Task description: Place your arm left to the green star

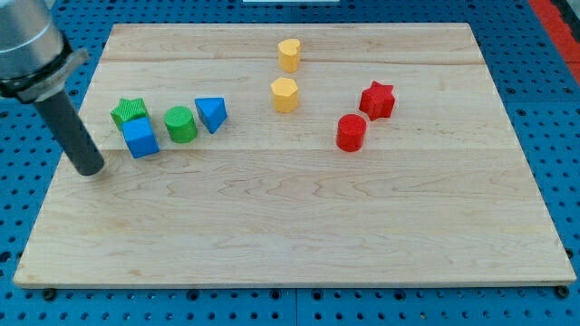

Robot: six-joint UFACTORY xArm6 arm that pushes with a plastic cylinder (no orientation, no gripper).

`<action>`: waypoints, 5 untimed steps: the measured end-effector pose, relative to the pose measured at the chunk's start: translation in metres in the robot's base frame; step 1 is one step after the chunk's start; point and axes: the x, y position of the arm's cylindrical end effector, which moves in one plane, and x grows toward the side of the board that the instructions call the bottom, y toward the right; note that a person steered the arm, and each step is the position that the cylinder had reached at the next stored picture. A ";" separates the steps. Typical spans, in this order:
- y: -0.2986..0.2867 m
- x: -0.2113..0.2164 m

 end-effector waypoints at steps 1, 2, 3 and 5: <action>-0.011 0.000; -0.024 0.000; -0.021 -0.001; -0.012 -0.001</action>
